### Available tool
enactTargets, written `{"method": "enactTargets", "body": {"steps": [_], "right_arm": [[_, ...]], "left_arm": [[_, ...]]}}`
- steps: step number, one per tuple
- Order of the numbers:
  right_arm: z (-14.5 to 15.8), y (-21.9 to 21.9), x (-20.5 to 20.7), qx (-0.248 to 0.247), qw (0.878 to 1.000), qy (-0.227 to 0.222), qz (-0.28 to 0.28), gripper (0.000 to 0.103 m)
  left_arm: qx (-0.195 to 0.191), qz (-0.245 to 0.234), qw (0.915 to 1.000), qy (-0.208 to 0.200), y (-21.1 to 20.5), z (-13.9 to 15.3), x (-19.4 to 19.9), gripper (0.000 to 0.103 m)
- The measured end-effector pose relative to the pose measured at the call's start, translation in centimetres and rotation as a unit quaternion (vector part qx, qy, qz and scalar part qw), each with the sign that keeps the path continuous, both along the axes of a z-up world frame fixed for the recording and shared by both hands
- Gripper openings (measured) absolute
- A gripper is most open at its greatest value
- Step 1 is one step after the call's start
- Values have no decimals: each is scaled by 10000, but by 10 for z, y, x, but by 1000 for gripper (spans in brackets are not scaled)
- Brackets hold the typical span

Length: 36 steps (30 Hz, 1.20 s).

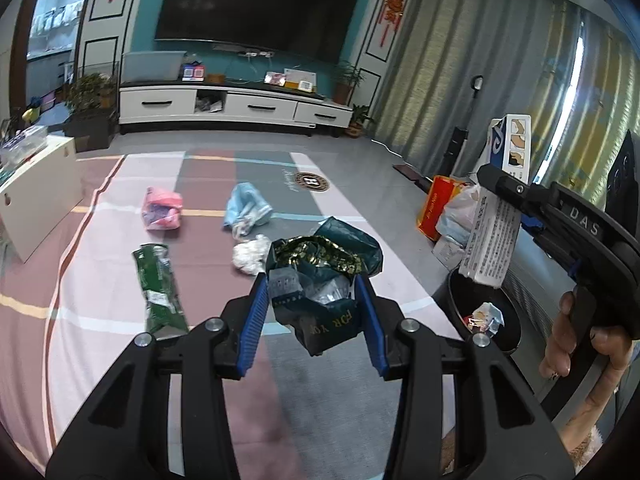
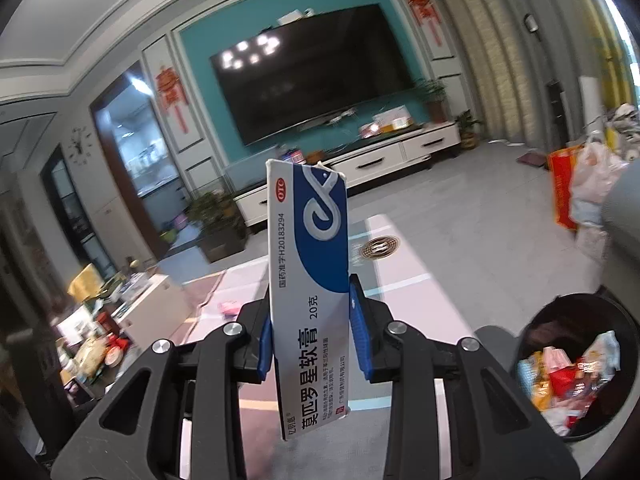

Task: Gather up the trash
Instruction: 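Carry the foil bag and medicine box over the black bin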

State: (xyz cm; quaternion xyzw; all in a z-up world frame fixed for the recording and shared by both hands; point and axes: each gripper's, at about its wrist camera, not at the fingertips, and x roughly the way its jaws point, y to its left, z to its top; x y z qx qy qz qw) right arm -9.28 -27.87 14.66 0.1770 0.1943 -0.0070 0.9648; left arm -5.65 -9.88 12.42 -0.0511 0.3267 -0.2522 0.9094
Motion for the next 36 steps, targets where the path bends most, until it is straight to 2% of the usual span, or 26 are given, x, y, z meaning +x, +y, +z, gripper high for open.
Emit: {"method": "enactTargets", "body": {"steps": [6,9,12,15,18,21,28,32,36], "right_arm": [[7,-27,-20,-145,9973,-118,-709,33],[7,-42,-28,-279,9933,-113,-1113,33],[4,-61,-38,-347,9872,-69,-1556,33],[0,-82,-52,-450,9731,-39,-2259,33],[-9,-101,-60,-250,9683,4,-2486,33],[-20,-123,-69,-43,9614,127,-2749,33],[-55,-163,-73,394,9407,696,-3296,34],[-76,-182,-67,630,9325,1031,-3403,34],[-90,-190,-63,777,9270,1316,-3424,34]], "left_arm": [[-53,-189,9997,-125,-43,-1,-9,45],[-78,-399,9992,-50,-70,-6,-9,45],[-27,-551,9984,-76,-97,-8,-13,45],[-21,-828,9965,-99,-125,-9,-19,45],[-116,-1062,9943,-14,-148,-13,-21,45],[-323,-1320,9906,171,-171,-18,-19,45],[-765,-1894,9756,804,-223,-42,-6,45],[-842,-2093,9676,1129,-246,-59,1,45],[-696,-2187,9637,1363,-269,-78,4,46]]}}
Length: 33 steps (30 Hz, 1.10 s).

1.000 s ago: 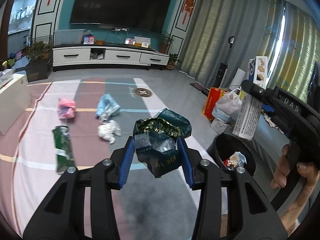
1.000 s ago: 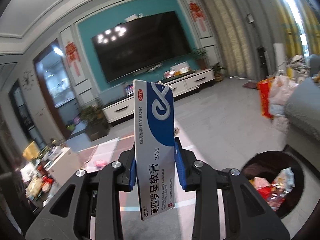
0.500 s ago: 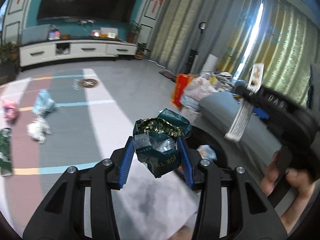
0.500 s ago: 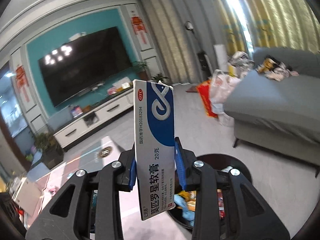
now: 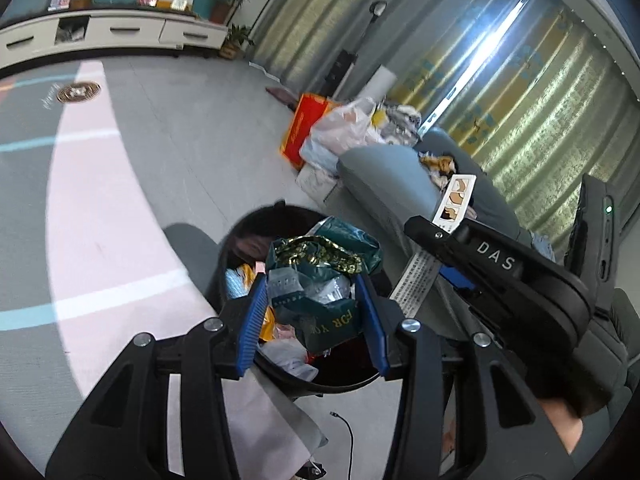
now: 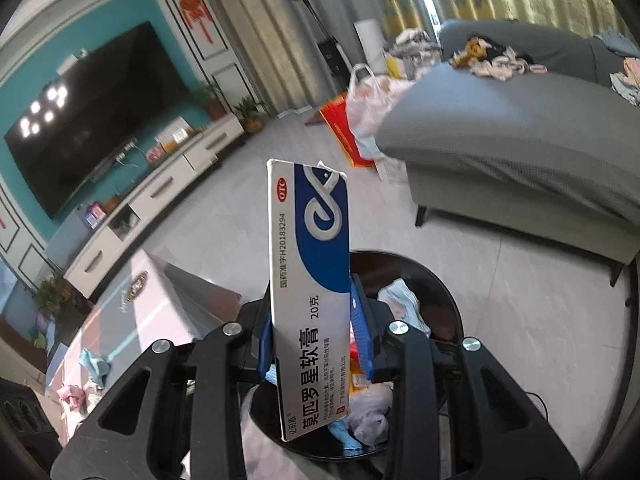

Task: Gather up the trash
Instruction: 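Carry the foil bag and medicine box over the black bin, then open both tools over the black bin to drop the bag and box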

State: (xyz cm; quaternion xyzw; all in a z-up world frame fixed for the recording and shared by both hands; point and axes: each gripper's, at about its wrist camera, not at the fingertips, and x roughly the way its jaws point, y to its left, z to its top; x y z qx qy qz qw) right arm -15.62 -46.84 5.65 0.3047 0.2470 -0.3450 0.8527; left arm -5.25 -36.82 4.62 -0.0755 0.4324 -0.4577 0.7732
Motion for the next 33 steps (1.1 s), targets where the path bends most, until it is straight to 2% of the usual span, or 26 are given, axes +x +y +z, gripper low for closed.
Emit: {"method": "enactTargets", "body": {"steps": [7,12,14,16,18,19,20,21,23,26,29,33], "right_arm": [[-14,-5,1,194,9995,210,-130,34],[-28,-15,2,427,9982,363,-193,35],[-31,-20,4,440,9977,468,-208,35],[-33,-18,5,438,9971,566,-246,37],[-31,-17,3,453,9973,501,-293,52],[-30,-18,1,458,9975,440,-325,58],[-29,-17,0,449,9975,392,-366,68],[-27,-16,-2,419,9976,354,-425,72],[-23,-14,-1,375,9980,320,-395,72],[-17,-7,3,288,9986,293,-322,79],[-10,2,9,139,9989,348,-280,83],[3,16,15,-160,9985,441,-288,97]], "left_arm": [[186,-168,9990,375,-29,-25,3,46],[287,-306,9985,345,-42,-29,-2,50],[319,-291,9983,383,-43,-31,-2,57],[268,-283,9982,464,-41,-32,-2,78],[198,-295,9982,493,-36,-31,-2,89],[158,-271,9983,487,-32,-30,-1,92],[129,-225,9986,467,-28,-27,0,93],[130,-150,9989,417,-21,-24,1,95],[83,-36,9994,320,-7,-15,4,96],[7,166,9997,195,16,-2,10,99],[8,575,9983,-42,52,14,16,100],[114,1294,9913,-219,107,29,24,100]]}}
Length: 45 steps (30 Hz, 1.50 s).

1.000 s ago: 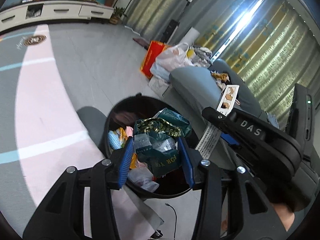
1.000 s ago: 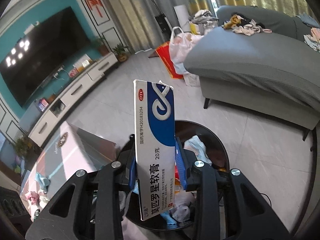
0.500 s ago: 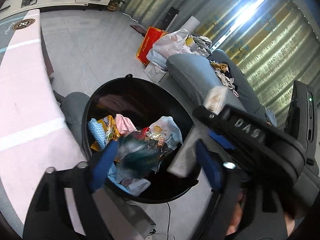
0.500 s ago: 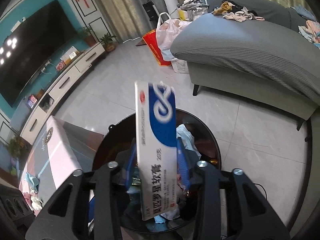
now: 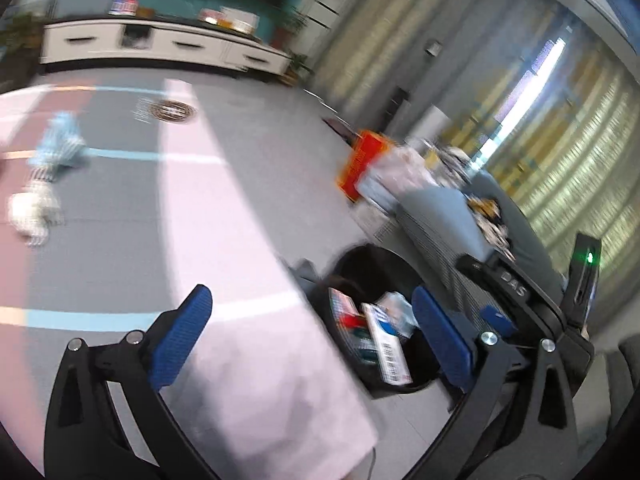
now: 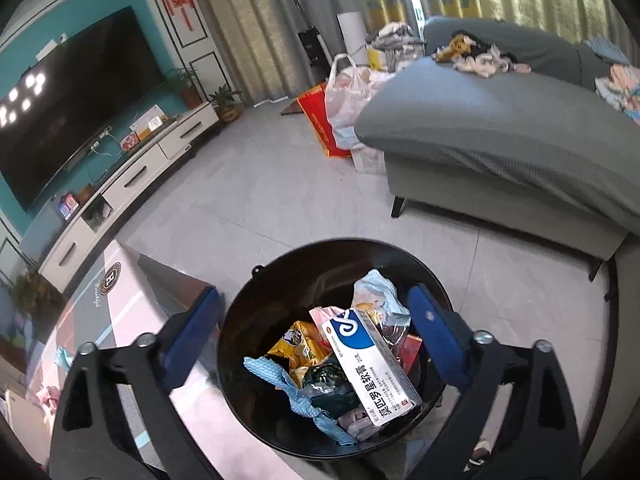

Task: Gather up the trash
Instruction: 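Open both tools over the black bin to drop the bag and box, then move both tools back toward the remaining trash on the rug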

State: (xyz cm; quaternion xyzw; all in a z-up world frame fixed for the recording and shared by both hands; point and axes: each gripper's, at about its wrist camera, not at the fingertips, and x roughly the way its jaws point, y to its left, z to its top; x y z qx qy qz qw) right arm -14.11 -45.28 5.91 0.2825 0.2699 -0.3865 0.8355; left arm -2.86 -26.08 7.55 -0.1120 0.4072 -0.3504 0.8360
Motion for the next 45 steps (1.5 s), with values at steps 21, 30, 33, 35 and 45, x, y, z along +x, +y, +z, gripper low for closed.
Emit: {"method": "enactTargets", "body": {"steps": [21,30,33,35,45], "right_arm": [[25,126,85,-1577,9733,720,1505,100],[-4,194,133,-1834,9367,1219,2723,100],[-18,212,141,-1850,9265,1386,2970,100],[-25,221,147,-1874,9202,1460,3111,100],[-37,246,154,-1750,9124,1416,3419,100]], "left_arm": [[973,3350,9372,79,313,-8,30,100],[733,3235,9425,412,320,-38,40,100],[708,3188,9443,408,320,-42,42,100],[697,3169,9450,401,320,-42,41,100],[629,3197,9446,386,322,-41,40,100]]}}
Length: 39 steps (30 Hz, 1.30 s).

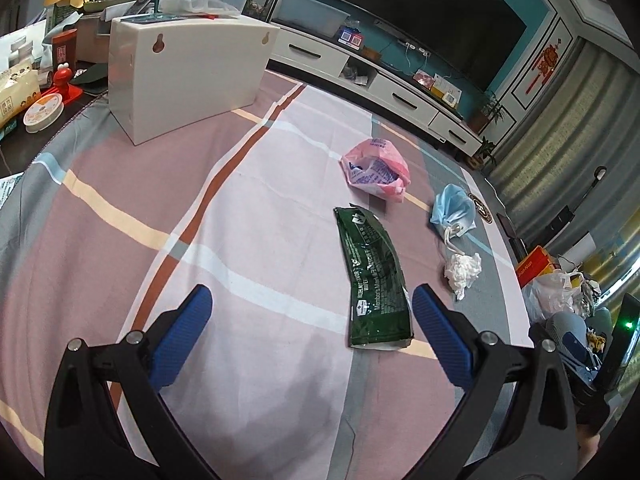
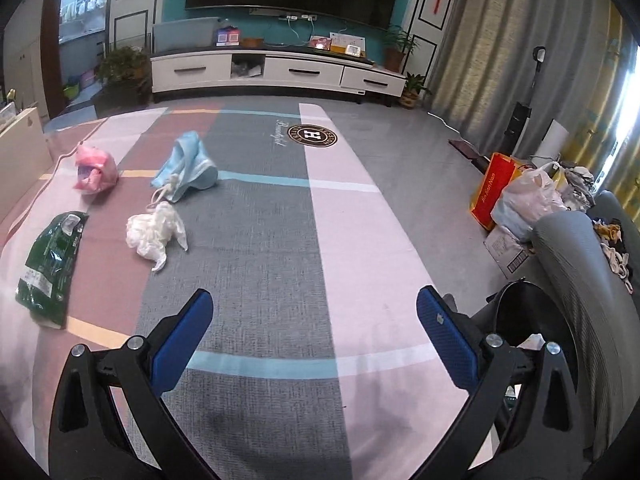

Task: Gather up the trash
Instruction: 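Move both tools back toward the remaining trash on the rug, then grasp the green snack bag with the left tool while the right tool grasps the white tissue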

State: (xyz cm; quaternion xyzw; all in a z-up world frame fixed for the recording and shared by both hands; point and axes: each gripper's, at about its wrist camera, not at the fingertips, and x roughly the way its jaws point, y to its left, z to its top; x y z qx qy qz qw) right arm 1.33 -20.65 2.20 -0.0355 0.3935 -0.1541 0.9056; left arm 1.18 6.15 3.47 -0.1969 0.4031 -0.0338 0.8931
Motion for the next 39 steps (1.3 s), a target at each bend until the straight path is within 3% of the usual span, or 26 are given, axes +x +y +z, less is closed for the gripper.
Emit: {"method": "enactTargets", "body": {"steps": [5,16,24,28,34,39], "right_arm": [[-1,6,0,17,10000,-17,-4,100],[14,14,-4,615,9969,-468,142,100],[42,38,41,1267,9881,-439,750,100],[28,61,77,1298,9850,-268,1106,99],[-17,71,103,1733,9751,289,1355,87],[-31,75,105,1662,9752,436,1394,79]], "left_arm": [[3,-14,10000,-40,-1,1,0,100],[-111,-73,9998,-118,-1,5,2,100],[-317,-292,9989,-201,-6,7,13,100],[-417,-561,9972,-270,-19,4,19,100],[-424,-992,9940,-176,-45,-12,28,100],[-306,-1117,9933,-27,-63,-26,30,99]]}}
